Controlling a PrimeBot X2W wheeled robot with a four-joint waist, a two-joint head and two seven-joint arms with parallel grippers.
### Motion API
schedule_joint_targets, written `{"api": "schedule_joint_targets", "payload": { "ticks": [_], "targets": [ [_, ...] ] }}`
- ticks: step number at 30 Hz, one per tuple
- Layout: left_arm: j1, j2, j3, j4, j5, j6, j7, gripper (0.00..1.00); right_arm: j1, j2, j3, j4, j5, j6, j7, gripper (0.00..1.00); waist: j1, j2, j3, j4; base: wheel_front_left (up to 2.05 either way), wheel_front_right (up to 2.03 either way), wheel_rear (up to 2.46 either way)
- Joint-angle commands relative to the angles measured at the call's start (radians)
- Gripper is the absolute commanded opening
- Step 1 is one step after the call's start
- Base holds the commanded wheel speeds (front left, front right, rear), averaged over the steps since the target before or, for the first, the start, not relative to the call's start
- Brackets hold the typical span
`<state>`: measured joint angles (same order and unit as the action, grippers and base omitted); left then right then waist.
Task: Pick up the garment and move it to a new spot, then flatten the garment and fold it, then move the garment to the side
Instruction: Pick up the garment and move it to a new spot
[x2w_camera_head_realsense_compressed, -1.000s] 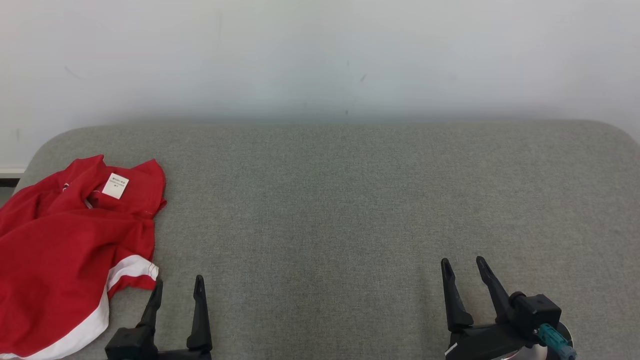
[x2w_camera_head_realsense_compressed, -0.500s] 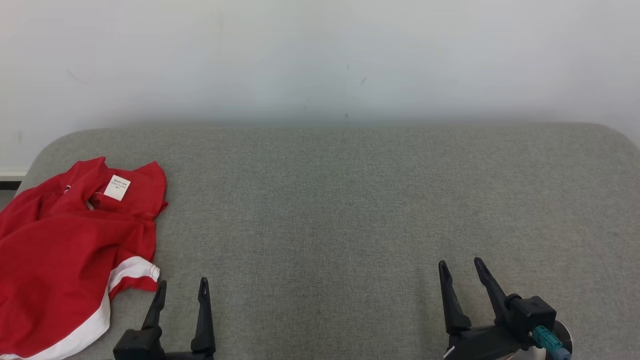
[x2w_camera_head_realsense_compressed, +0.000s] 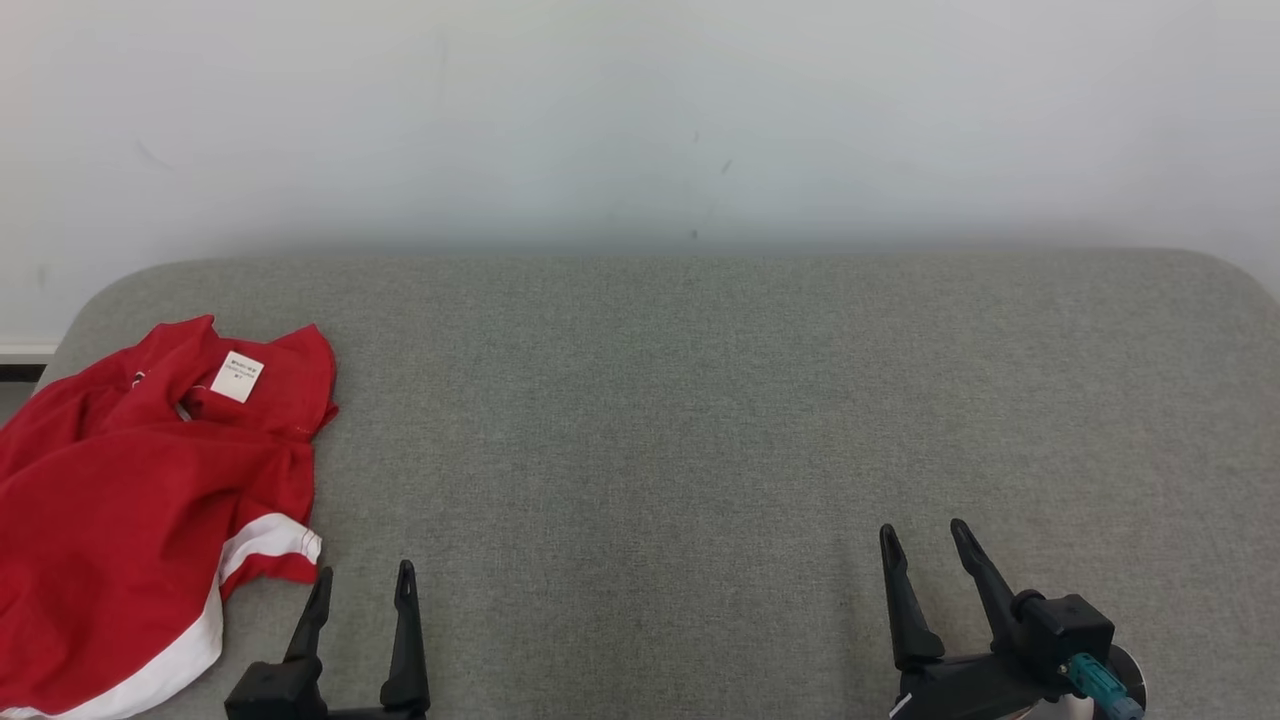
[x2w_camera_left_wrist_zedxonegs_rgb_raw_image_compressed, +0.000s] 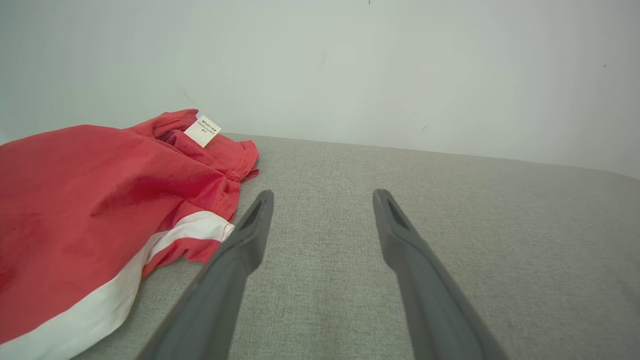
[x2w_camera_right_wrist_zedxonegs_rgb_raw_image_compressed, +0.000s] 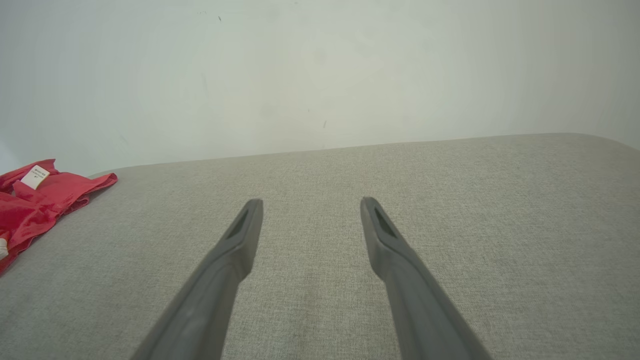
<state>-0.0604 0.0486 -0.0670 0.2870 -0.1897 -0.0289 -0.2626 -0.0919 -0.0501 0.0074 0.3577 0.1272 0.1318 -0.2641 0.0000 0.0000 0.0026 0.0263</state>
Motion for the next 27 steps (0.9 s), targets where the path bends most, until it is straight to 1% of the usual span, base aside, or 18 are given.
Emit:
{"api": "schedule_joint_targets", "payload": {
  "ticks": [1, 5, 11, 27],
  "targets": [
    [0.002, 0.003, 0.001, 0.003, -0.01, 0.001, -0.003, 1.0, -0.001, 0.0, -0.003, 0.0, -0.003, -0.002, -0.001, 1.0, 0.0, 0.0, 0.0, 0.003, 0.0, 0.0, 0.0],
    [-0.001, 0.003, 0.004, 0.003, -0.014, 0.003, -0.003, 1.0, 0.007, 0.0, -0.011, -0.002, -0.004, -0.002, -0.001, 1.0, 0.0, 0.0, -0.001, 0.021, 0.0, 0.0, 0.0],
    [-0.005, 0.003, 0.012, 0.005, -0.007, 0.003, -0.003, 1.0, 0.009, 0.0, -0.01, -0.003, -0.002, -0.002, -0.001, 1.0, 0.0, 0.0, -0.002, 0.069, 0.0, 0.0, 0.0],
    [0.012, 0.003, 0.045, 0.015, 0.015, -0.004, -0.003, 1.0, 0.014, 0.0, 0.005, -0.003, 0.019, -0.002, -0.001, 1.0, 0.0, 0.0, -0.004, 0.307, 0.0, 0.0, 0.0]
  ]
}}
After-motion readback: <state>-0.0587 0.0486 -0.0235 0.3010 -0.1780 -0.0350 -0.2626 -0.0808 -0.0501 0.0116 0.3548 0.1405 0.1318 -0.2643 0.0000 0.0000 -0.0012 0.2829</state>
